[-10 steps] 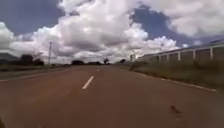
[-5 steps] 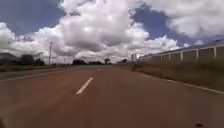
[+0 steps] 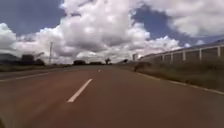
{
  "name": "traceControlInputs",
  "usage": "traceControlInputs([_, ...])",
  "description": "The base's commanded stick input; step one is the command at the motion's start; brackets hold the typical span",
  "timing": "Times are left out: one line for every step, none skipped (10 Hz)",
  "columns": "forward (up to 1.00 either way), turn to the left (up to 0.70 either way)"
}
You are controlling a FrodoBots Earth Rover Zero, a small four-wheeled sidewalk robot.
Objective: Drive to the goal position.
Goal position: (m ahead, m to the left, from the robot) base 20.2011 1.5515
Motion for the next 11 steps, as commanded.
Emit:
traceControlInputs([1.00, 0.00])
traceControlInputs([1.00, 0.00])
traceControlInputs([1.00, 0.00])
traceControlInputs([1.00, 0.00])
traceControlInputs([1.00, 0.00])
traceControlInputs([1.00, 0.00])
traceControlInputs([1.00, 0.00])
traceControlInputs([1.00, 0.00])
traceControlInputs([1.00, 0.00])
traceControlInputs([1.00, 0.00])
traceControlInputs([1.00, 0.00])
